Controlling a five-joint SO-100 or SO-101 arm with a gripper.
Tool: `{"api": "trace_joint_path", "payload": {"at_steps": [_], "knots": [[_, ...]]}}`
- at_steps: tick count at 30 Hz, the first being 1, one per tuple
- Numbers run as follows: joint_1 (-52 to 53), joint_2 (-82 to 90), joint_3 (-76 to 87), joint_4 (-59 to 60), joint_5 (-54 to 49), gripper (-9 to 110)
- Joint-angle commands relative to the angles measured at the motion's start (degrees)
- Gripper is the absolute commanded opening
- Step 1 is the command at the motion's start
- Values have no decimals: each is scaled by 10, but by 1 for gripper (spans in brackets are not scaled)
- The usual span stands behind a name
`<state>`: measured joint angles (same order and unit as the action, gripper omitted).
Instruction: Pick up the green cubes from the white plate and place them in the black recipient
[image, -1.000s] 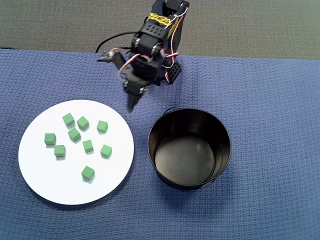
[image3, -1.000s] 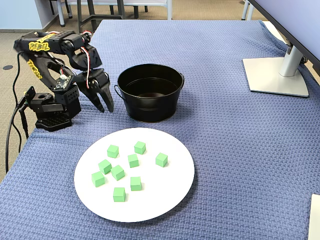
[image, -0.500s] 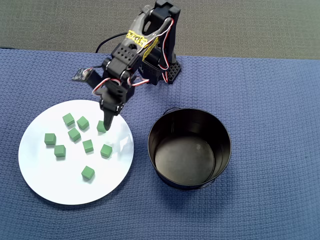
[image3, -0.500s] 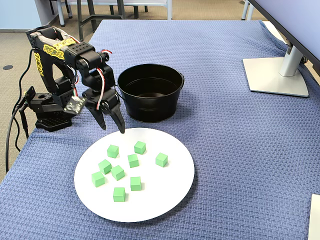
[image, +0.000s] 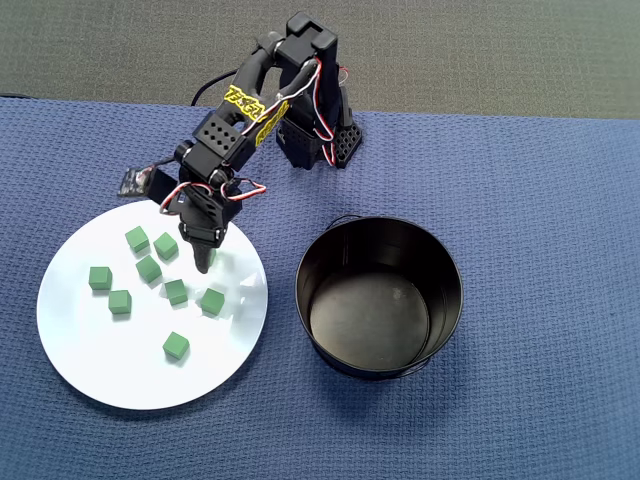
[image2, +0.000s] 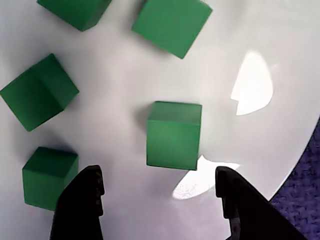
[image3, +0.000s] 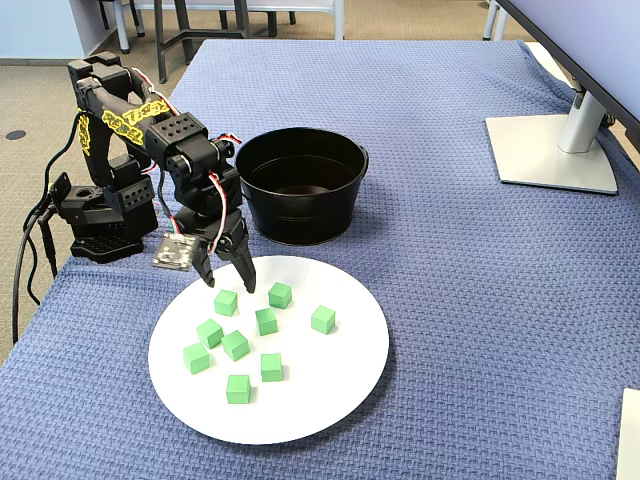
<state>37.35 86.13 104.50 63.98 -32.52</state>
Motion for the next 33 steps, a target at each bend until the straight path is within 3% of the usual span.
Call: {"api": "trace_joint_path", "payload": {"at_steps": [1,14,27,33], "knots": [[0,0,-25,-16,-44,21],[7,-48,-38,-40,-63,19],[9,-62,-37,-55,-55,1],[10,-69,-42,-55,-60,0]]}}
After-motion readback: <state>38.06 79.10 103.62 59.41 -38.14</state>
